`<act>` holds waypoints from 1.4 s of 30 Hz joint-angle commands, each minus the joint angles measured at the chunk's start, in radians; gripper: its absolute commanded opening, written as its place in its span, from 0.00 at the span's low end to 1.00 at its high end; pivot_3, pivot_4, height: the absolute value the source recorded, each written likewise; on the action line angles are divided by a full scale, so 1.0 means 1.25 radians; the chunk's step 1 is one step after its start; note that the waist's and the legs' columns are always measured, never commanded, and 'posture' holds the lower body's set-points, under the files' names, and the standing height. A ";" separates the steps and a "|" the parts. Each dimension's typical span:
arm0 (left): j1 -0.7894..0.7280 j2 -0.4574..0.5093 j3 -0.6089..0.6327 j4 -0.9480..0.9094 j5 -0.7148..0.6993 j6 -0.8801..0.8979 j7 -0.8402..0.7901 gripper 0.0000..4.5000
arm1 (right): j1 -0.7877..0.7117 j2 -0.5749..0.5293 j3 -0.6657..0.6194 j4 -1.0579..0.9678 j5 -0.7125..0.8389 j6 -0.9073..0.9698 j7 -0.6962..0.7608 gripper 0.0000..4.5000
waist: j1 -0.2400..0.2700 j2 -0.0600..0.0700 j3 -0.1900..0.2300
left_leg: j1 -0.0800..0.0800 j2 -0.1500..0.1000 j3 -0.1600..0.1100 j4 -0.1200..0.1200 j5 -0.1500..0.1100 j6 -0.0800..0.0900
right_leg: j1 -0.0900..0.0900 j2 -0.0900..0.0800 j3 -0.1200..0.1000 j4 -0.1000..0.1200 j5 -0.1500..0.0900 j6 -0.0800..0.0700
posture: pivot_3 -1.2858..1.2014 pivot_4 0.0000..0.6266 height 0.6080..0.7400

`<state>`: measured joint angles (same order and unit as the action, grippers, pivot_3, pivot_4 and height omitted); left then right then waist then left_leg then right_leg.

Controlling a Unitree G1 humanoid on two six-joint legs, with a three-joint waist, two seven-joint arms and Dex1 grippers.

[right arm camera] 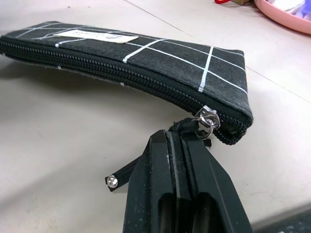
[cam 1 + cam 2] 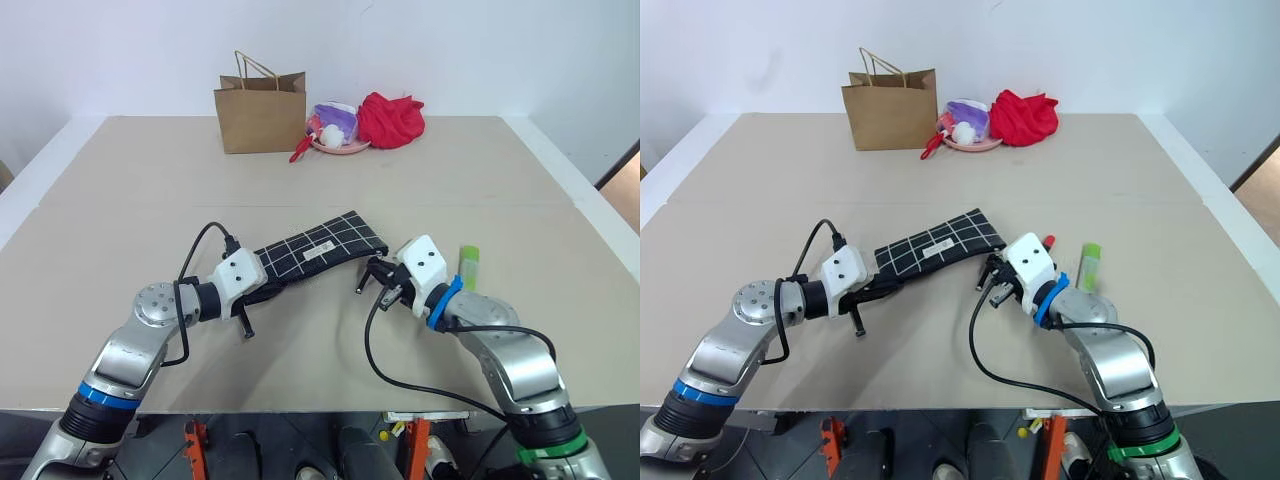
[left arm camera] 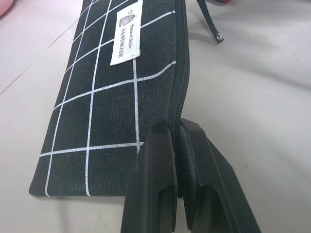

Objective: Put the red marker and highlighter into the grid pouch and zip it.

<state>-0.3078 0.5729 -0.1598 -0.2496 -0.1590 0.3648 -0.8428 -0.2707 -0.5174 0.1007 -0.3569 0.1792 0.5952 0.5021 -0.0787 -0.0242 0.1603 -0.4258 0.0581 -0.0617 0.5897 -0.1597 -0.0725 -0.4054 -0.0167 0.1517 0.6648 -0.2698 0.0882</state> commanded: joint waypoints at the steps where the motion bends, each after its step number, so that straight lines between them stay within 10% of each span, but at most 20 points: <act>1: -0.007 0.008 0.000 -0.006 0.000 -0.027 -0.011 0.00 | -0.007 -0.025 -0.013 -0.017 -0.017 -0.038 0.017 0.02 | 0.000 0.000 0.000 | 0.000 0.000 0.000 0.000 0.000 0.000 | 0.000 0.000 0.000 0.000 0.000 0.000 | 0.52 0.24 1.00; 18: -0.014 -0.009 -0.001 0.001 0.003 -0.038 -0.003 0.00 | -0.015 0.030 0.045 -0.085 -0.012 0.008 0.018 0.02 | 0.000 0.000 0.000 | 0.000 0.000 0.000 0.000 0.000 0.000 | 0.000 0.000 0.000 0.000 0.000 0.000 | 0.52 0.24 1.00; 27: -0.008 -0.011 0.030 0.015 -0.034 -0.059 -0.018 0.00 | 0.004 0.026 -0.109 -0.129 0.210 0.131 0.103 0.91 | 0.000 0.000 0.000 | 0.000 0.000 0.000 0.000 0.000 0.000 | 0.000 0.000 0.000 0.000 0.000 0.000 | 0.52 0.24 1.00; 30: -0.001 -0.010 0.044 0.013 -0.071 -0.070 -0.043 0.00 | 0.012 0.013 -0.149 -0.135 0.271 0.131 0.136 0.99 | 0.000 0.000 0.000 | 0.000 0.000 0.000 0.000 0.000 0.000 | 0.000 0.000 0.000 0.000 0.000 0.000 | 0.52 0.24 1.00; 40: 0.028 0.004 0.045 0.011 -0.074 -0.127 -0.069 0.99 | 0.001 -0.037 -0.201 -0.082 0.375 0.150 0.198 1.00 | 0.000 0.000 0.000 | 0.000 0.000 0.000 0.001 0.000 0.000 | 0.001 0.000 0.000 0.000 0.000 0.000 | 0.52 0.24 1.00; 42: 0.034 0.001 0.052 0.005 -0.083 -0.137 -0.070 0.99 | -0.003 -0.047 -0.191 -0.074 0.368 0.137 0.202 1.00 | 0.000 0.000 0.000 | 0.000 0.000 0.000 0.001 0.000 0.000 | 0.001 0.000 0.000 0.000 0.000 0.000 | 0.52 0.24 1.00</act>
<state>-0.2669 0.5692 -0.1189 -0.2141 -0.2465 0.2176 -0.9264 -0.2530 -0.5676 -0.1263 -0.4393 0.6236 0.7827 0.7414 -0.0789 -0.0246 0.1605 -0.4257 0.0582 -0.0617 0.5908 -0.1597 -0.0724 -0.4047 -0.0165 0.1518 0.6649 -0.2697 0.0882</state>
